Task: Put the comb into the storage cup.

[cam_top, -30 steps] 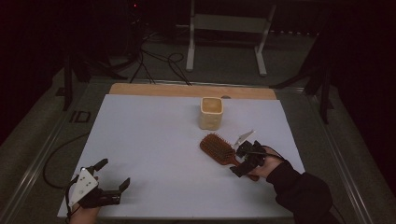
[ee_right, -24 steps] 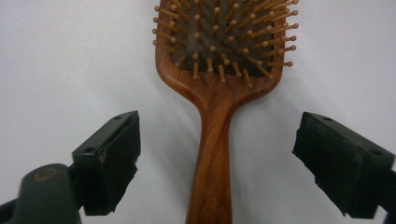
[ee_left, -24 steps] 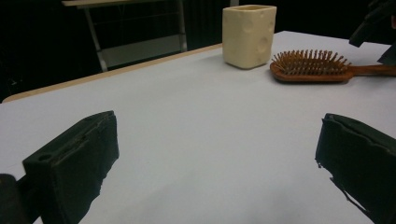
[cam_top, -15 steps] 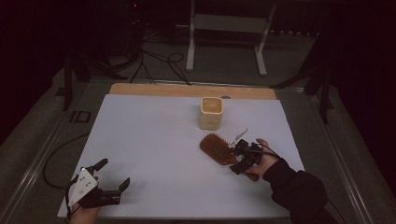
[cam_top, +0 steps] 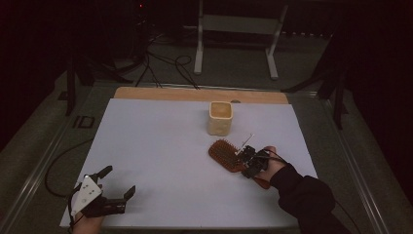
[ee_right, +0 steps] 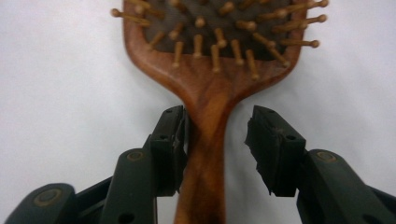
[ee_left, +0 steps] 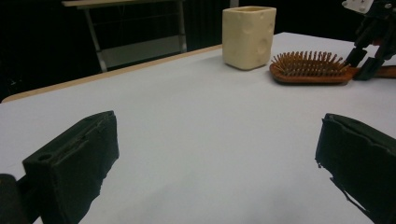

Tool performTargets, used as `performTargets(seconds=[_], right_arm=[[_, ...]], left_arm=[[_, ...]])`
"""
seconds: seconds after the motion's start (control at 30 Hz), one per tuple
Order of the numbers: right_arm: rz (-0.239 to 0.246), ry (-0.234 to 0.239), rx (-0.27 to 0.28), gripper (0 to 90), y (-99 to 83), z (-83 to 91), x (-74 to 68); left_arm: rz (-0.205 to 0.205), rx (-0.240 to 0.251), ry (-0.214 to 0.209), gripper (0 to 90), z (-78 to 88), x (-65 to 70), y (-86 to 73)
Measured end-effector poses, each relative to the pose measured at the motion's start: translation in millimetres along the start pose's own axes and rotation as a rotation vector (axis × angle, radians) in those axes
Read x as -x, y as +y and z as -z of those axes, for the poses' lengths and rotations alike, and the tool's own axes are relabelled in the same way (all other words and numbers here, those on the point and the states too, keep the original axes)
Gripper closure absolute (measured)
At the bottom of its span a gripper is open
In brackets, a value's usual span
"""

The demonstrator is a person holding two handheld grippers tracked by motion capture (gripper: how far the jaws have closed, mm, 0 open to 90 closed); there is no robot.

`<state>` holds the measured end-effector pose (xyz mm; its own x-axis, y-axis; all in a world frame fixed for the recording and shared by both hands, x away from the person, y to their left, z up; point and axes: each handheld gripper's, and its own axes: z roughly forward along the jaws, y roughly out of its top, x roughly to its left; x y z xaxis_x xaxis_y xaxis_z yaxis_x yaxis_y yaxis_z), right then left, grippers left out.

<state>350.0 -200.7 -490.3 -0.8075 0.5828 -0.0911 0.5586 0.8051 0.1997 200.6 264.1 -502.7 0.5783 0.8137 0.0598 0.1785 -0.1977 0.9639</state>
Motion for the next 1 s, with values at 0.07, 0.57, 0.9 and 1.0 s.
performTargets(seconds=[0.07, 0.57, 0.9, 1.0], right_arm=[[0.002, 0.006, 0.000, 57.5, 0.8, -0.1, 0.2], [-0.011, 0.090, -0.079, 64.4, 10.5, -3.6, 9.2], [0.019, 0.080, -0.076, 72.8, 11.0, -3.1, 4.2], [0.022, 0.063, -0.044, 73.1, 7.1, -2.8, 2.0]], left_arm=[[0.000, 0.000, 0.000, 0.0, 0.0, 0.1, 0.0], [-0.002, -0.001, -0.001, 0.0, -0.2, 0.5, 0.0], [-0.003, -0.003, -0.003, 0.0, -0.3, 0.5, -0.2], [-0.003, -0.004, -0.004, 0.0, -0.7, 0.5, -0.2]])
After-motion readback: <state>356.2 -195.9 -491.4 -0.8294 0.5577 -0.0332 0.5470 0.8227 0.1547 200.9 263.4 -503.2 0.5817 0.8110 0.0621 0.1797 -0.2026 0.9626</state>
